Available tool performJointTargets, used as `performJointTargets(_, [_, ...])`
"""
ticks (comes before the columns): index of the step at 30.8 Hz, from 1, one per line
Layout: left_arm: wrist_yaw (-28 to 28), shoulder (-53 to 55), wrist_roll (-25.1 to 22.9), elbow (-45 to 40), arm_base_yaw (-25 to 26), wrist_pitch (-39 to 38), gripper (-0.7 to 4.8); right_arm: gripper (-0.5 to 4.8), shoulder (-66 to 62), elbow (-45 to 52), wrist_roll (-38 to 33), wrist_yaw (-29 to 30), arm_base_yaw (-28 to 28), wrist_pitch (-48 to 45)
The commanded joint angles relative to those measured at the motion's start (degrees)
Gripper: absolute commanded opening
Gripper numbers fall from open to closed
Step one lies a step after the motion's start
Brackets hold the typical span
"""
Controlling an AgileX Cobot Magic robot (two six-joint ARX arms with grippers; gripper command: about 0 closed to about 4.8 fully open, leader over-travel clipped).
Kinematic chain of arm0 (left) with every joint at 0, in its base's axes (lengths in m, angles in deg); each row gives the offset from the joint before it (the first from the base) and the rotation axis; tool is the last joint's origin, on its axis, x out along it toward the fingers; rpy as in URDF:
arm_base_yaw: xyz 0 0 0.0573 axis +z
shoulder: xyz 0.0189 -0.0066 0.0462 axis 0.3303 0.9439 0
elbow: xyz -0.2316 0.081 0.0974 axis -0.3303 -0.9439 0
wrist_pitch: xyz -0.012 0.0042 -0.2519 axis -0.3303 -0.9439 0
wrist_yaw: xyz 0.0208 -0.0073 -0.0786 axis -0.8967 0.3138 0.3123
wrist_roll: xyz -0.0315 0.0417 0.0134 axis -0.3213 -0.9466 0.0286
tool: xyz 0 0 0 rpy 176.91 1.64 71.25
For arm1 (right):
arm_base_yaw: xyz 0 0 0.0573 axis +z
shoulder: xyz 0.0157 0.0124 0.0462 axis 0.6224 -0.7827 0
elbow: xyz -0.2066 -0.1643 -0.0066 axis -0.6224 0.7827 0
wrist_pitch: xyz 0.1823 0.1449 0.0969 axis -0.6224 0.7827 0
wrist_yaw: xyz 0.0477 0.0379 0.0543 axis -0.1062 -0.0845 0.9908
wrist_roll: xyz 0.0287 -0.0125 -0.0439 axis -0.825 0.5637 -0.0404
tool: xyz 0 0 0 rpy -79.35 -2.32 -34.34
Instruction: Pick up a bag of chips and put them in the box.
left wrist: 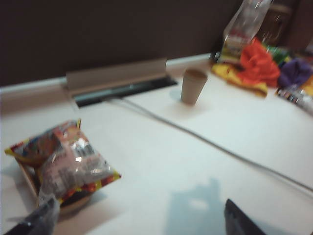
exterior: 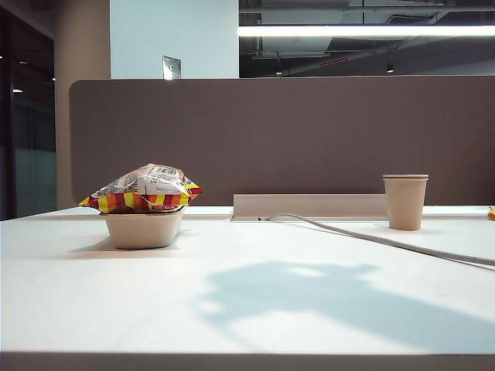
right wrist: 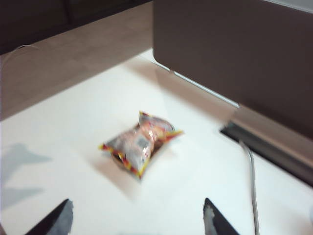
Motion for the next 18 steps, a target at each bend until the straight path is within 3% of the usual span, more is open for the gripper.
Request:
performJointTargets(1, [0.2,-4.96,2.12,0.13,0.0,0.46,4.4,3.37,6.78,7.78,-1.75,-2.4,0.04,-1.92])
performJointTargets(7, [0.22,-12.11,3.52,0.13,0.0,-1.81,4.39,3.36,17.64,20.17,-4.04,-4.11,0.04,-5.03])
performJointTargets(14, [-1.31,-16.72,-0.24,0.02,0.0,-10.14,4.39,3.36,28.61,33.07,-5.95,-6.6,0.04,-9.84])
performJointTargets(18, [-1.25,-18.01,-0.33,-1.03,0.0,-10.84,4.39,3.36,32.37,38.01,-6.67,-6.58,0.04,-10.75])
